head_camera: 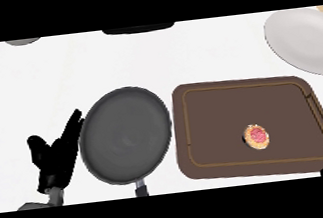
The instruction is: Pick the cupcake from the tray and place it in the plate
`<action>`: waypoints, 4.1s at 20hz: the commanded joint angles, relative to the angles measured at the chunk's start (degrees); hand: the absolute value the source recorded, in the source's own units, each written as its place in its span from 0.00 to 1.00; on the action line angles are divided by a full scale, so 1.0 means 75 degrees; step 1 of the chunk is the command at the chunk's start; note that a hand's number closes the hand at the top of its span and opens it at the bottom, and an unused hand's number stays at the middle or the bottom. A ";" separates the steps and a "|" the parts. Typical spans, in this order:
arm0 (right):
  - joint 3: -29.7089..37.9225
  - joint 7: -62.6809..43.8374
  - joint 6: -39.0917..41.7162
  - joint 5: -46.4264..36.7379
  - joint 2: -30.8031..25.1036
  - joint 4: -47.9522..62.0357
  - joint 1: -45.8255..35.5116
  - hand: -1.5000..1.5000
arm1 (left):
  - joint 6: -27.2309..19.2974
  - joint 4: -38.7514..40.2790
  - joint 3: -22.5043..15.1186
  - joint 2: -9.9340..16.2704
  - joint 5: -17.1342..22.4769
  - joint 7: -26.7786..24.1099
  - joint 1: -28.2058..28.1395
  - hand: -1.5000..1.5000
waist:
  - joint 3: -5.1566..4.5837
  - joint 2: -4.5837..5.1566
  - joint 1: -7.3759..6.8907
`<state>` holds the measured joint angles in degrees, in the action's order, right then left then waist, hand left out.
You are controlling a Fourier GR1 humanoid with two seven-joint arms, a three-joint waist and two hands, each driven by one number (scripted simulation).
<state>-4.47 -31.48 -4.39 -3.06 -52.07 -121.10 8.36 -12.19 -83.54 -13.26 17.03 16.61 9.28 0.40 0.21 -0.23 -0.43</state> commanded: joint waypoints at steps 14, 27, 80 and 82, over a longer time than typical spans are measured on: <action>-0.2330 -0.2201 0.0684 -0.2226 0.2415 0.0575 -0.1441 0.00 | 0.0633 0.0349 0.0416 -0.0264 -0.0086 0.0035 -0.0126 0.50 | -0.0030 0.0031 0.0029; -0.2600 -0.2613 0.1018 -0.4119 0.3330 0.1168 -0.1384 0.00 | 0.0573 0.0690 0.0448 -0.0809 -0.0621 0.0077 0.0051 0.50 | -0.0030 0.0029 0.0073; 0.1087 0.0997 -0.4788 -0.5472 0.5453 0.5959 -0.4597 1.00 | 0.1025 0.0092 0.0920 -0.1285 -0.1182 0.0394 -0.0228 0.50 | -0.0018 0.0059 0.0025; 0.1525 0.1398 -0.4955 -0.5349 0.5107 0.6873 -0.5117 1.00 | 0.1107 -0.0023 0.0959 -0.1231 -0.1085 0.0722 -0.0073 0.50 | -0.0018 0.0073 -0.0029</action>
<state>1.78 -27.77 -38.15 -48.38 -10.10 -75.60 -28.17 -5.04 -84.92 -5.84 8.40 7.24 12.23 -0.77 0.44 -0.06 -0.49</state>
